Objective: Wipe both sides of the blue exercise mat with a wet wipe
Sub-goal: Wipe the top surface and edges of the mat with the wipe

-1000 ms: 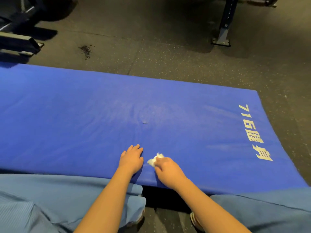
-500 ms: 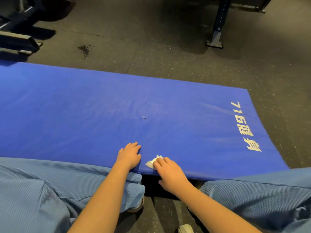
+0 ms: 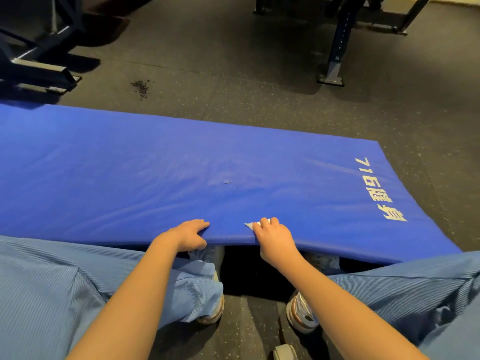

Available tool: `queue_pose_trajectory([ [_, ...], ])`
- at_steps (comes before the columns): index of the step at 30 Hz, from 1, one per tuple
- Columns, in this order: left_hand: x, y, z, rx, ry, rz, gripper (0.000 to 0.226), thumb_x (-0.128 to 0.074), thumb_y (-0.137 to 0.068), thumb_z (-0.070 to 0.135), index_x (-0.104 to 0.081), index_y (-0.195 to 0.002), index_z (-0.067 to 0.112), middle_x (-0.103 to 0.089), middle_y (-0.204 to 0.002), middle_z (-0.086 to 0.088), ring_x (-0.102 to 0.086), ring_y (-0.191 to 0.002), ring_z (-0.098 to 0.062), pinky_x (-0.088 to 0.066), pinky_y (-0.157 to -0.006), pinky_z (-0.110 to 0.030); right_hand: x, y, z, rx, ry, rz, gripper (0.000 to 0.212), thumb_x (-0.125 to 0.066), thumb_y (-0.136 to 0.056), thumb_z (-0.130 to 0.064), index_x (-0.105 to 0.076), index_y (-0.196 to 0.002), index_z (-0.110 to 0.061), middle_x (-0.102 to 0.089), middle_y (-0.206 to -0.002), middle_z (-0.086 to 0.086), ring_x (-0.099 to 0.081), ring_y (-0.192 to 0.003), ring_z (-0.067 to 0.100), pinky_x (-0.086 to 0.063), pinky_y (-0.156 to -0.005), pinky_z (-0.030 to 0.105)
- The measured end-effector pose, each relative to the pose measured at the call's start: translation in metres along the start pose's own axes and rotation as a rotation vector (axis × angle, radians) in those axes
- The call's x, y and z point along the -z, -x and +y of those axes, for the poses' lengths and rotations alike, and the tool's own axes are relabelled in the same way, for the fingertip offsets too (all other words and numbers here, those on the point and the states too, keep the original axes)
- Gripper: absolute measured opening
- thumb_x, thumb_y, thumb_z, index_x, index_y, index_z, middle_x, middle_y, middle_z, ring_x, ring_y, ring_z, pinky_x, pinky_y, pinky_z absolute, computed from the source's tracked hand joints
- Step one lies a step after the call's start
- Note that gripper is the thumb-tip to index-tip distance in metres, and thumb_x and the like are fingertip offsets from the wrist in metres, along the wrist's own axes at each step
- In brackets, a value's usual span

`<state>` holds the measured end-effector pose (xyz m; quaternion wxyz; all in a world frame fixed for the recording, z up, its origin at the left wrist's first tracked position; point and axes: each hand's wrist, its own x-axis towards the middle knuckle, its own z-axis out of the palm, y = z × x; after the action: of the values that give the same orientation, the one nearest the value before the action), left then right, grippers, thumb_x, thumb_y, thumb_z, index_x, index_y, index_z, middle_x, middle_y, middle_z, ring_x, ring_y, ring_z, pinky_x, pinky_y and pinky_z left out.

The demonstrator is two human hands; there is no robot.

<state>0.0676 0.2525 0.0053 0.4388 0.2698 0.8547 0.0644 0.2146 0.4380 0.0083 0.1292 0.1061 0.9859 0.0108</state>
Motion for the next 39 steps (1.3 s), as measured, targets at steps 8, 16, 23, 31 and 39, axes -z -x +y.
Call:
queue_pose_trajectory([
  [8, 0.000, 0.015, -0.010, 0.009, -0.257, 0.341, 0.068, -0.048, -0.099, 0.046, -0.011, -0.155, 0.032, -0.010, -0.162, 0.008, -0.011, -0.149, -0.017, -0.012, -0.118, -0.053, 0.053, 0.002, 0.038, -0.068, 0.035, -0.005, 0.033, -0.048, -0.086, 0.000, -0.052, -0.118, -0.011, -0.038, -0.094, 0.004, -0.045, -0.092, 0.025, -0.033, -0.061, 0.030],
  [16, -0.022, -0.005, 0.048, -0.243, -0.399, 0.326, 0.064, -0.044, -0.099, 0.048, -0.016, -0.153, 0.029, -0.015, -0.161, 0.011, -0.016, -0.147, -0.015, -0.018, -0.116, -0.051, 0.063, 0.041, 0.102, -0.166, 0.057, -0.146, 0.015, -0.049, -0.086, -0.005, -0.052, -0.092, -0.017, -0.039, -0.092, 0.002, -0.052, -0.095, 0.026, -0.033, -0.066, 0.029],
  [23, -0.054, -0.022, 0.079, -0.331, -0.446, 0.277, 0.063, -0.047, -0.097, 0.051, -0.023, -0.149, 0.024, -0.029, -0.155, 0.006, -0.033, -0.135, -0.021, -0.039, -0.099, -0.045, 0.044, 0.068, 0.123, -0.281, 0.028, -0.237, 0.008, -0.045, -0.096, -0.011, -0.049, -0.092, -0.017, -0.029, -0.076, 0.003, -0.046, -0.089, 0.028, -0.034, -0.067, 0.031],
  [31, -0.082, -0.027, 0.086, -0.252, -0.509, 0.175, 0.057, -0.038, -0.102, 0.043, -0.020, -0.148, 0.016, -0.014, -0.161, 0.000, -0.021, -0.143, -0.031, -0.028, -0.109, -0.056, 0.005, 0.070, 0.113, -0.303, 0.040, -0.367, 0.037, -0.046, -0.096, -0.007, -0.051, -0.131, -0.016, -0.048, -0.110, 0.012, -0.051, -0.110, 0.029, -0.043, -0.077, 0.033],
  [39, -0.099, -0.023, 0.094, -0.165, -0.551, 0.191, 0.052, -0.038, -0.104, 0.029, -0.018, -0.150, 0.015, -0.013, -0.161, 0.000, -0.014, -0.146, -0.032, -0.021, -0.112, -0.057, -0.016, 0.048, 0.075, -0.326, -0.229, -0.425, 0.032, -0.040, -0.090, -0.008, -0.057, -0.117, -0.009, -0.058, -0.109, 0.013, -0.052, -0.093, 0.029, -0.037, -0.068, 0.028],
])
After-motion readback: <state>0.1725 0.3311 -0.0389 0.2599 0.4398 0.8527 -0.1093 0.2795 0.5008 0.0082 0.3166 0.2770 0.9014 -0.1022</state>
